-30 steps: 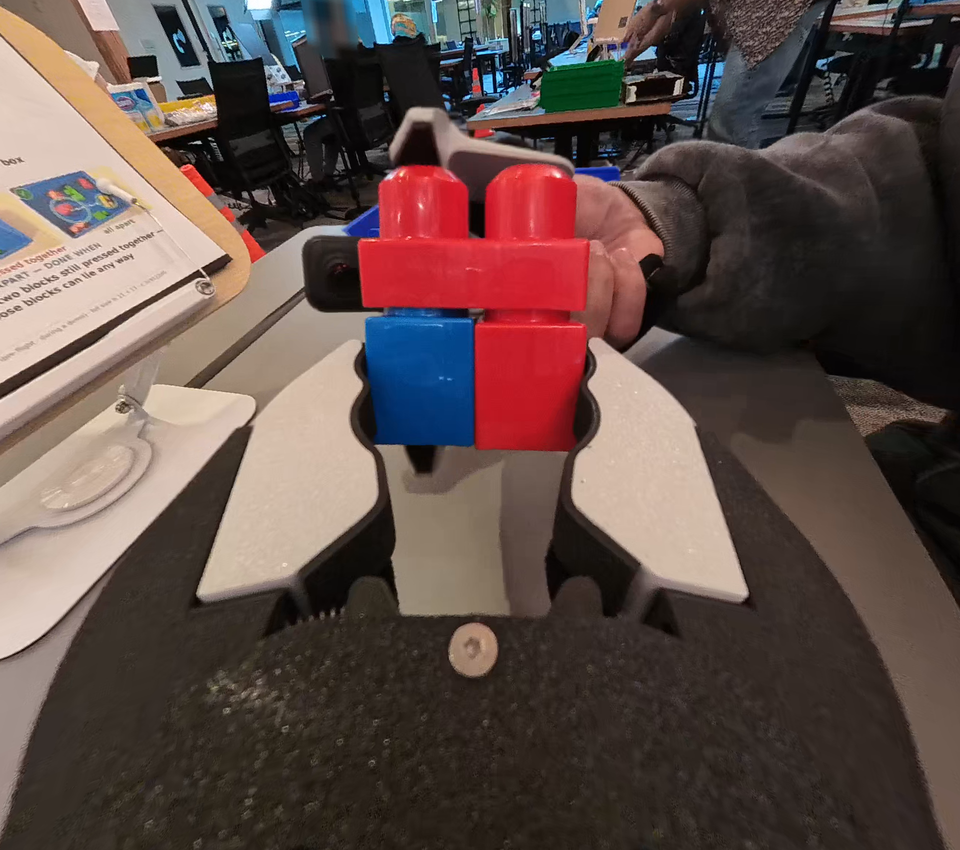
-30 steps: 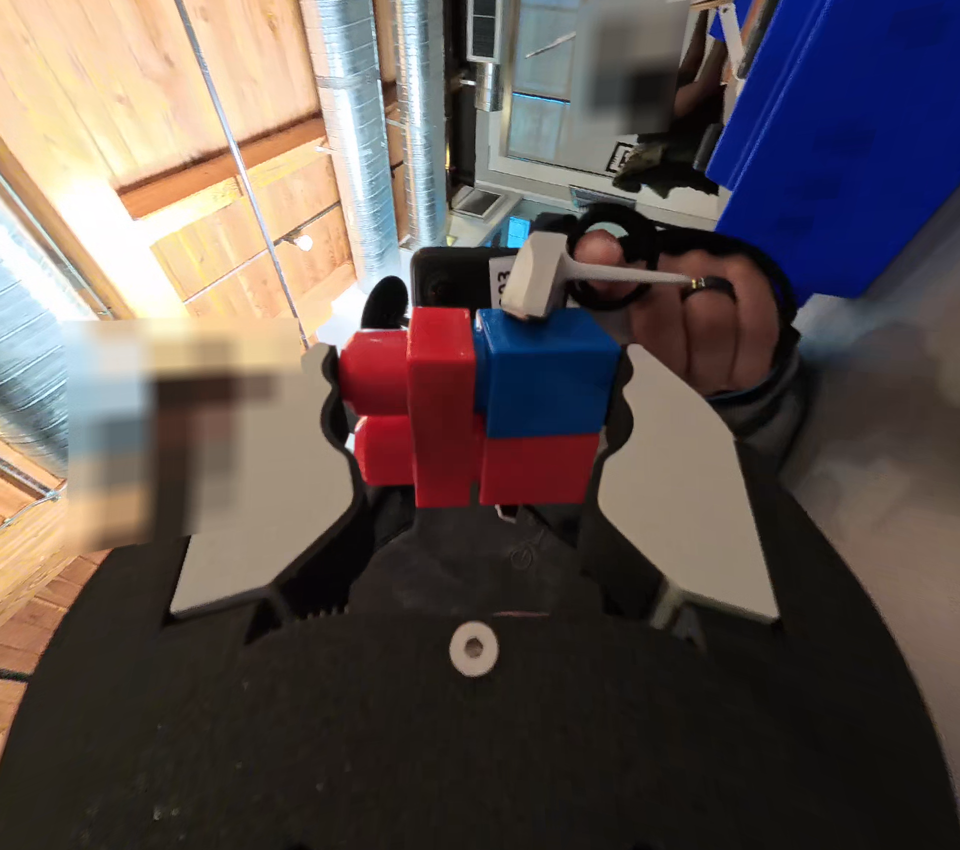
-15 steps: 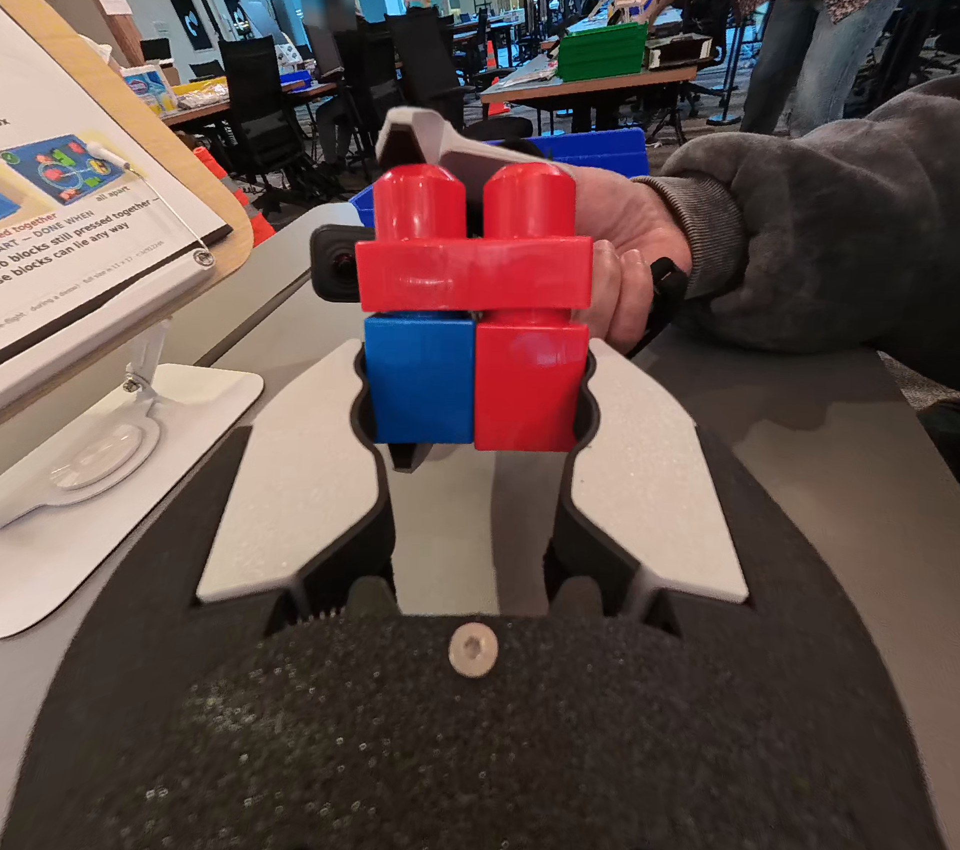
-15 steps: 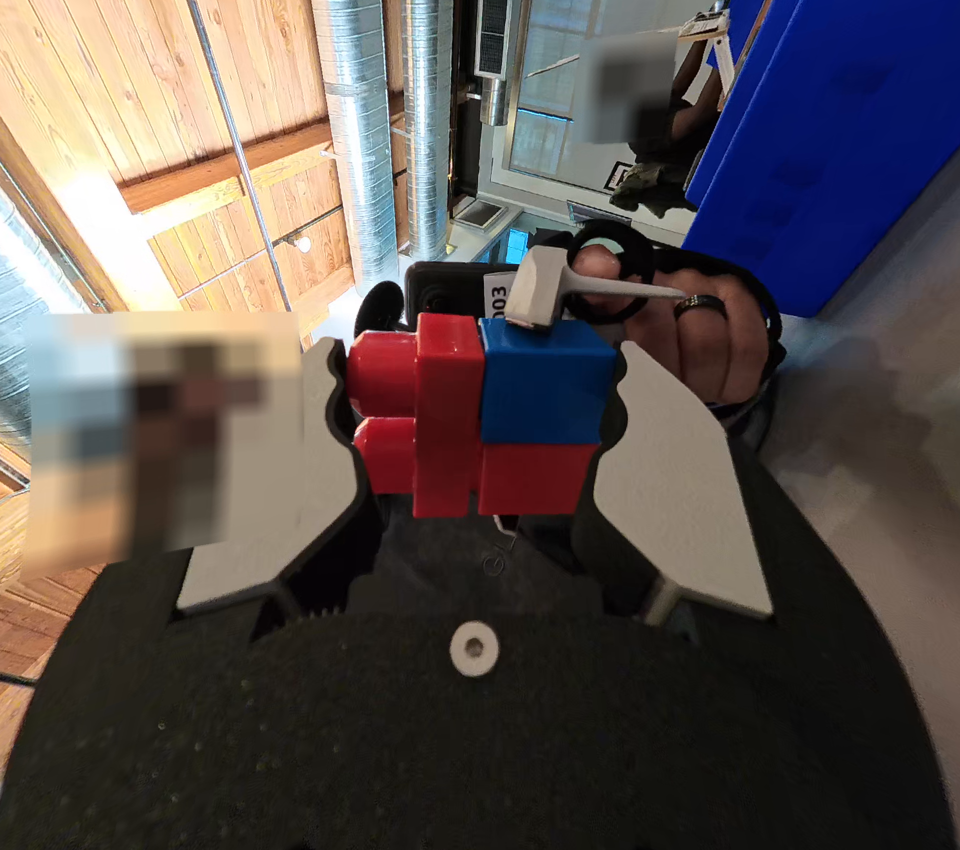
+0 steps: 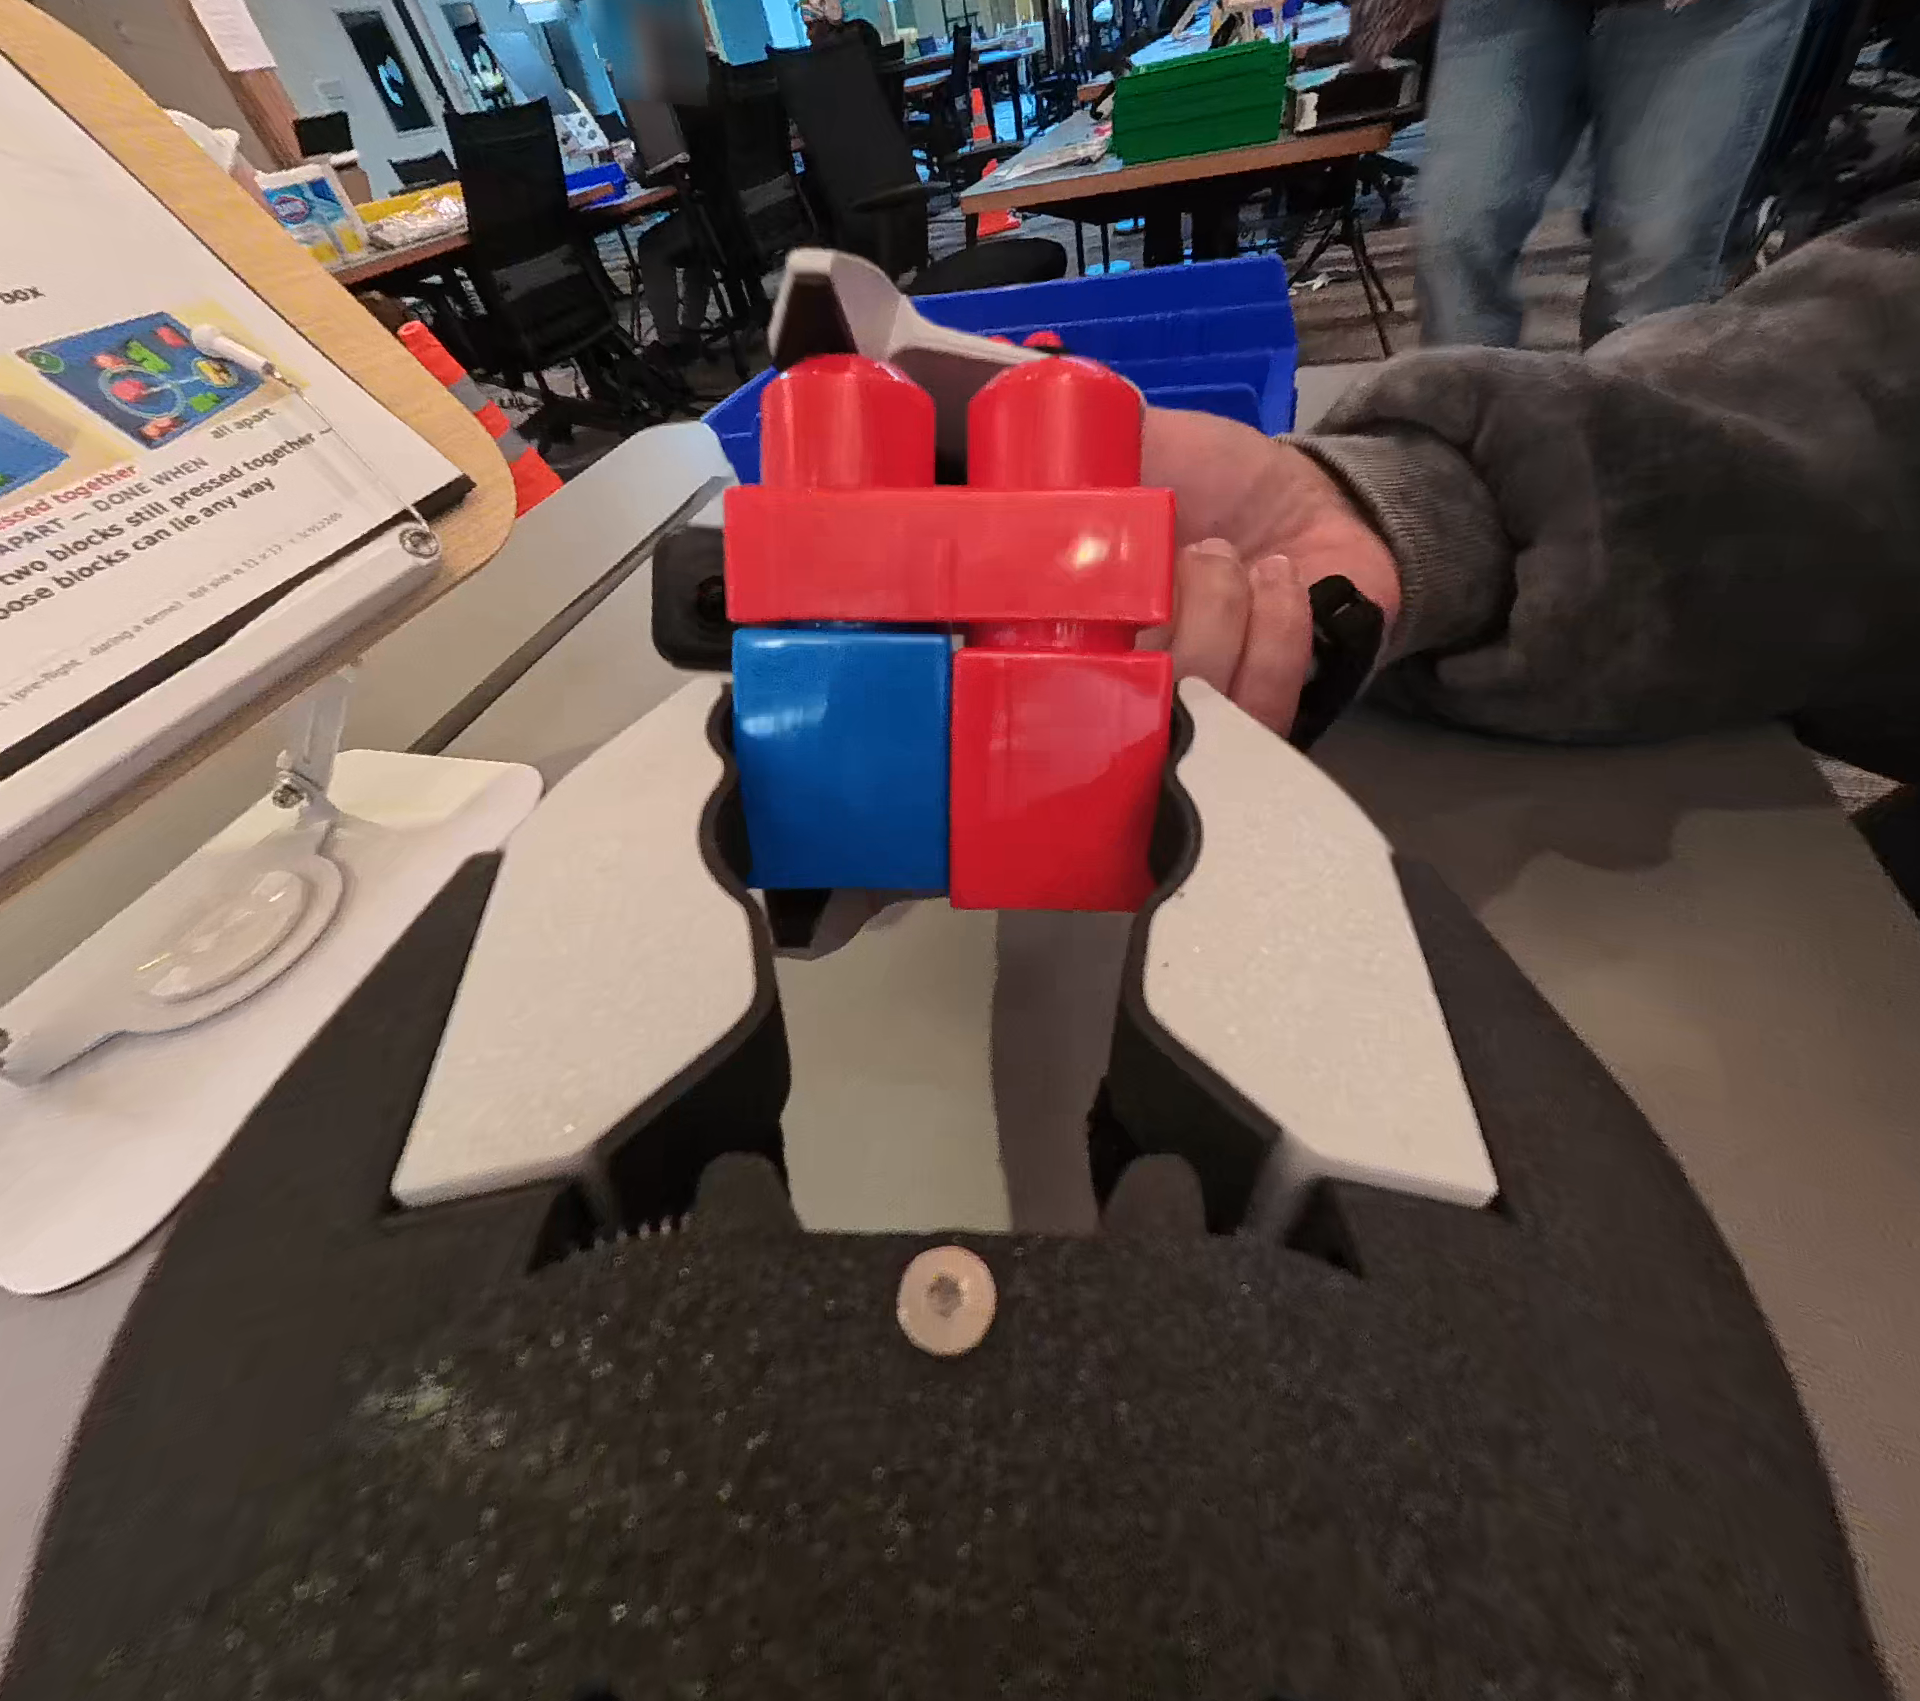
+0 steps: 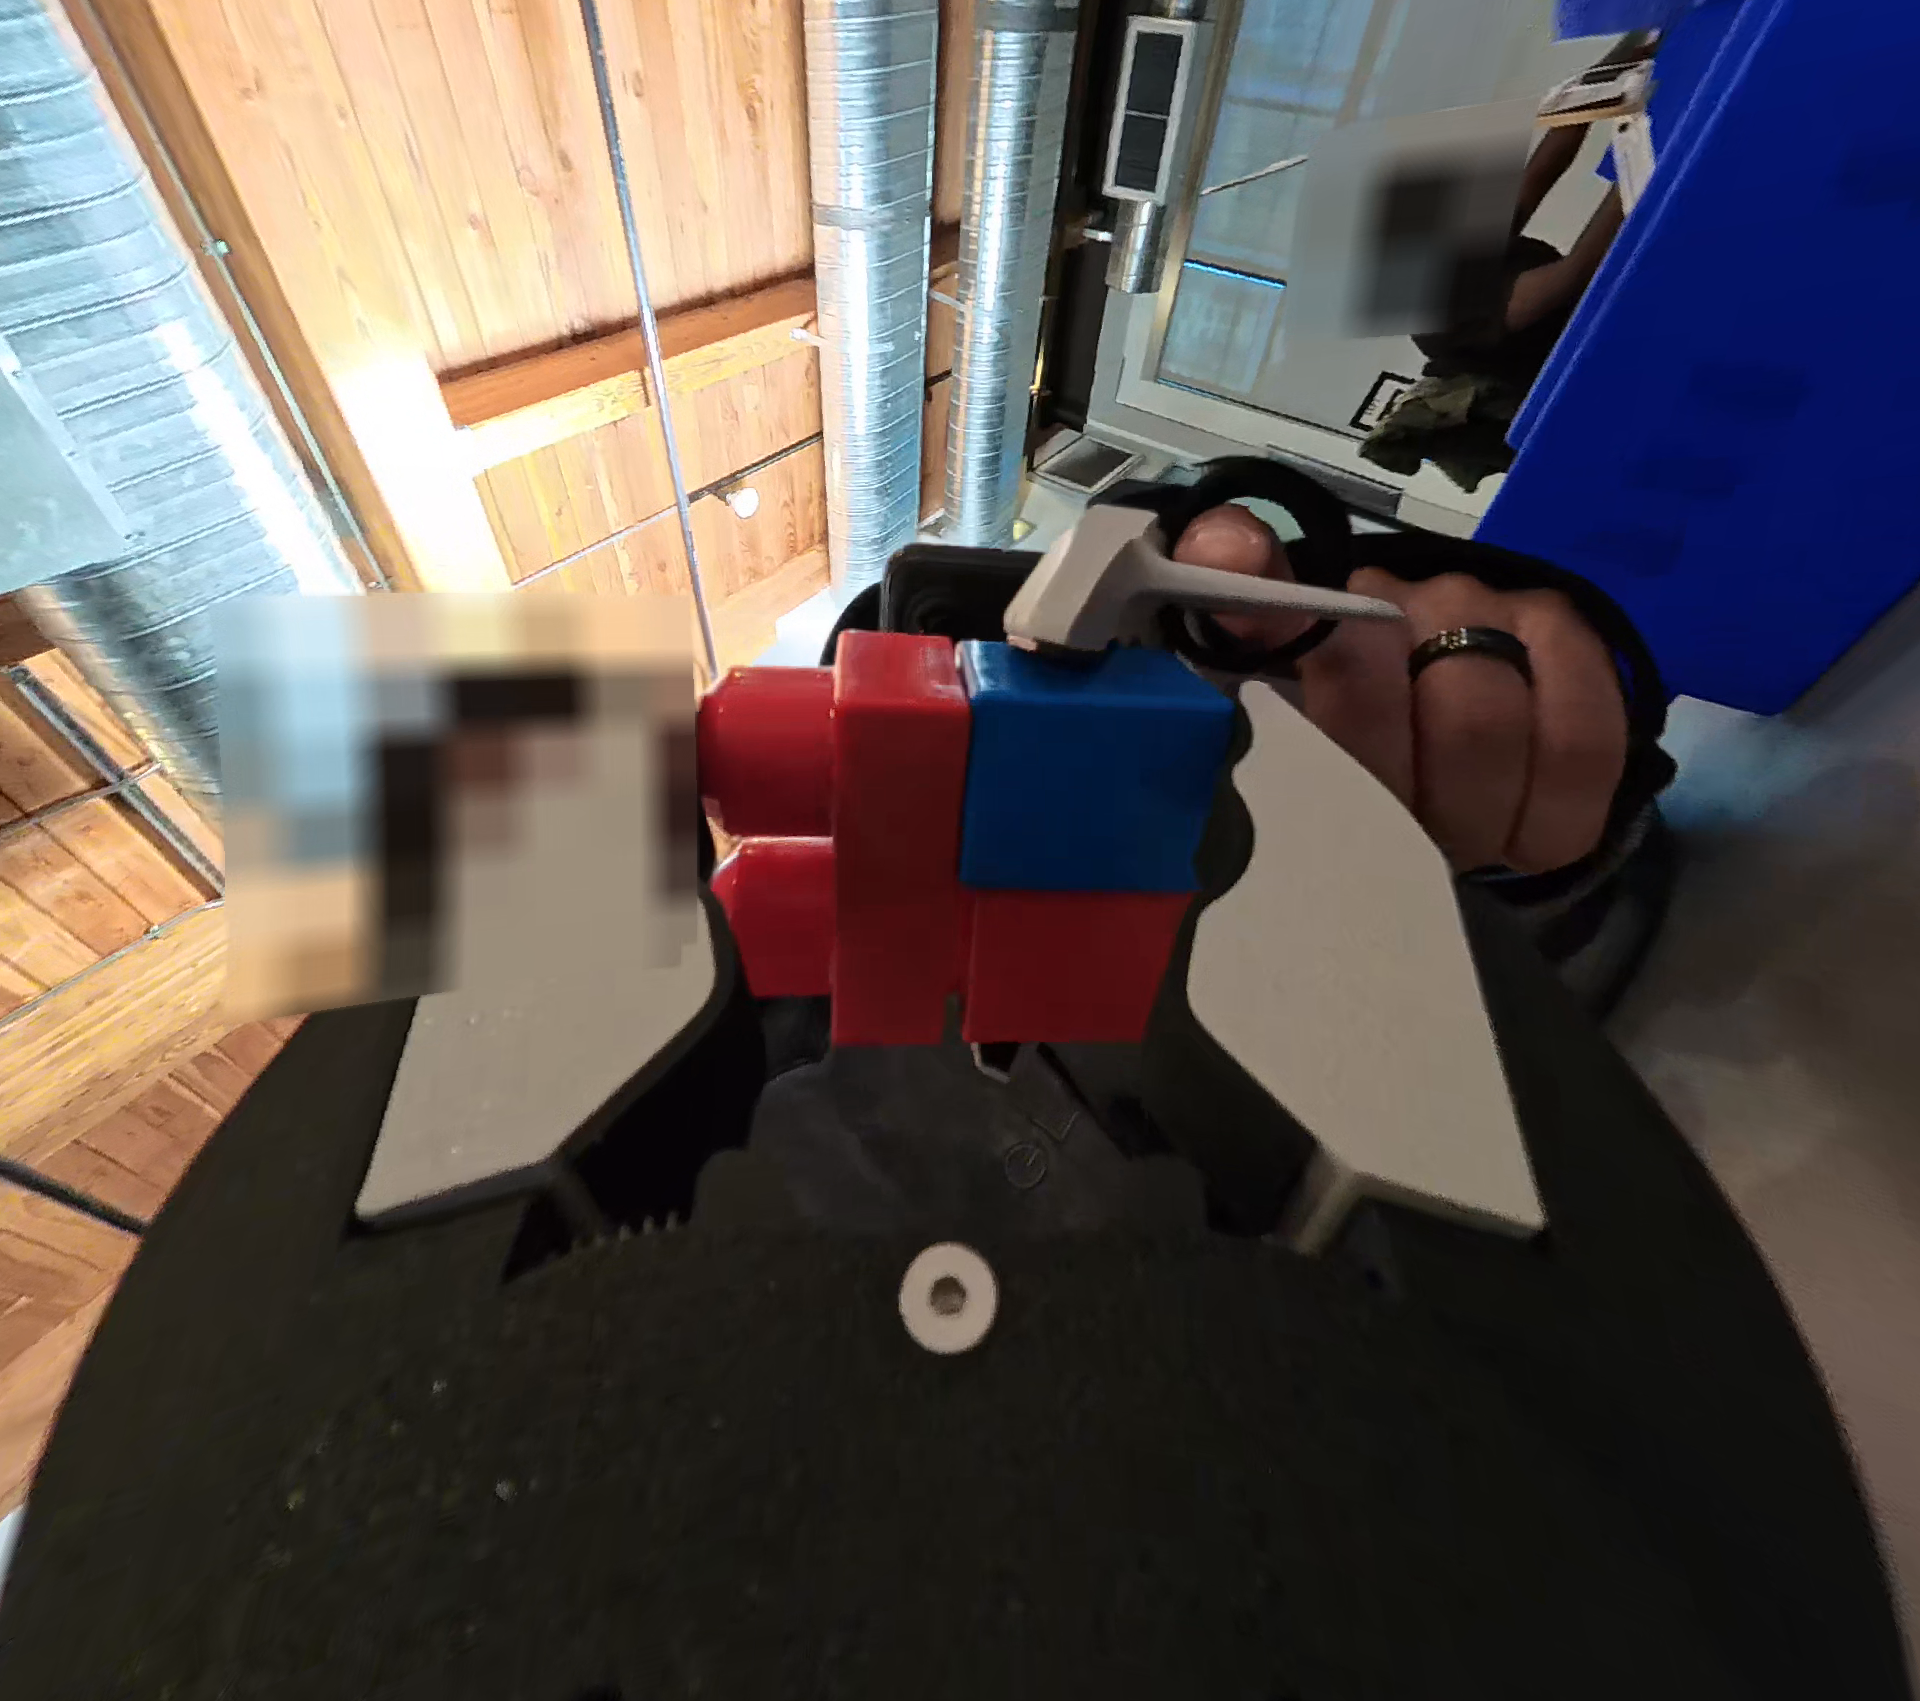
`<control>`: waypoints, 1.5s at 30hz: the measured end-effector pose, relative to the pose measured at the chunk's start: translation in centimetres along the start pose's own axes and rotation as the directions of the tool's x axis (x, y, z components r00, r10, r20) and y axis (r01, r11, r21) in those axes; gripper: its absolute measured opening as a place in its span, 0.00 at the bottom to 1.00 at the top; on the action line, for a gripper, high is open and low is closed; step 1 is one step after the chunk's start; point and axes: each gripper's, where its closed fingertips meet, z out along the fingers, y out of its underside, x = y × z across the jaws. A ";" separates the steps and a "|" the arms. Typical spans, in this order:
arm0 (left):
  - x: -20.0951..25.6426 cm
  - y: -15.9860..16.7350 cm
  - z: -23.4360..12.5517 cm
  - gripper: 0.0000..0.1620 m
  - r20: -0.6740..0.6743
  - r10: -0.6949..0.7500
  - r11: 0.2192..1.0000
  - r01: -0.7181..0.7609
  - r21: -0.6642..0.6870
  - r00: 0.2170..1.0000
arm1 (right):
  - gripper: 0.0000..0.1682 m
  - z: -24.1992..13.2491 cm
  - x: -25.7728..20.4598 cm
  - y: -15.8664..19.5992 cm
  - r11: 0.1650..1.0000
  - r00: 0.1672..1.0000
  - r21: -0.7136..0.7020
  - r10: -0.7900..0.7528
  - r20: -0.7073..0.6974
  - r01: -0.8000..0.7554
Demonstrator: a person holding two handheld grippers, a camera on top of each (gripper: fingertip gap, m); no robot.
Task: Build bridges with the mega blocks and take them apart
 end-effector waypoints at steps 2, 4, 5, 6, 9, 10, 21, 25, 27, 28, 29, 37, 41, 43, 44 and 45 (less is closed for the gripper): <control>-0.1 -0.1 0.0 0.46 0.013 0.002 1.000 -0.002 0.005 1.000 | 0.55 0.1 -0.1 -0.2 1.000 1.000 0.015 -0.003 0.004 0.003; -0.1 -0.1 -0.1 0.46 0.017 0.008 1.000 -0.008 -0.003 1.000 | 0.55 0.1 0.0 -0.2 1.000 1.000 0.015 0.009 0.007 -0.009; -0.1 -0.3 -0.1 0.46 0.018 0.004 1.000 -0.004 -0.004 1.000 | 0.56 0.2 -0.1 -0.2 0.999 0.999 0.014 0.029 0.017 -0.030; 0.0 -0.5 -0.2 0.46 0.010 -0.007 1.000 0.007 0.006 1.000 | 0.56 0.3 -0.3 0.0 0.999 0.999 0.003 0.037 0.025 -0.038; 0.2 -0.7 -0.4 0.46 -0.009 0.001 1.000 -0.001 -0.001 1.000 | 0.56 0.3 -0.3 0.2 0.999 1.000 -0.042 -0.004 -0.009 0.004; 0.2 -0.9 -0.6 0.46 -0.011 -0.008 1.000 0.008 0.015 1.000 | 0.58 0.2 -0.5 -0.1 0.999 1.000 -0.030 -0.021 -0.009 0.021; 0.7 -1.1 -0.5 0.46 -0.043 -0.045 0.997 0.047 0.056 0.998 | 0.55 0.4 -0.8 0.0 0.999 0.997 -0.041 -0.030 0.067 0.032; 0.9 -1.1 -0.4 0.46 -0.043 -0.028 0.998 0.031 0.059 0.999 | 0.54 0.3 -0.9 0.3 0.997 0.996 -0.051 -0.046 0.073 0.049; 1.0 -1.2 -0.4 0.46 -0.051 -0.029 0.997 0.032 0.063 0.998 | 0.54 0.3 -1.0 0.4 0.998 0.996 -0.049 -0.041 0.077 0.045; 1.1 -1.3 -0.4 0.46 -0.062 -0.033 0.997 0.038 0.072 0.998 | 0.54 0.3 -1.1 0.6 0.997 0.996 -0.058 -0.038 0.083 0.043; 1.2 -1.4 -0.5 0.46 -0.066 -0.036 0.996 0.041 0.078 0.997 | 0.54 0.3 -1.2 0.6 0.998 0.996 -0.052 -0.037 0.087 0.041; 0.8 -0.2 0.0 0.46 -0.005 0.013 1.000 -0.013 -0.005 1.000 | 0.54 -0.1 -0.4 0.1 0.998 0.998 -0.037 -0.042 0.039 0.044; 0.3 -0.3 -0.4 0.46 0.002 0.005 1.000 -0.005 -0.002 1.000 | 0.63 -0.1 -0.7 0.7 0.998 0.999 -0.031 -0.052 -0.014 0.051; 0.0 -0.2 -0.7 0.46 0.011 0.006 1.000 -0.006 -0.004 1.000 | 0.68 -0.7 0.0 1.5 0.997 0.994 -0.057 -0.060 -0.091 0.055; -0.1 -0.2 -0.8 0.46 0.013 0.008 1.000 -0.008 -0.008 1.000 | 0.69 -0.9 0.2 1.9 0.996 0.991 -0.071 -0.059 -0.119 0.051; -0.1 0.0 -0.8 0.46 0.016 0.013 1.000 -0.013 -0.016 1.000 | 0.69 -1.1 0.4 2.4 0.995 0.990 -0.088 -0.049 -0.133 0.037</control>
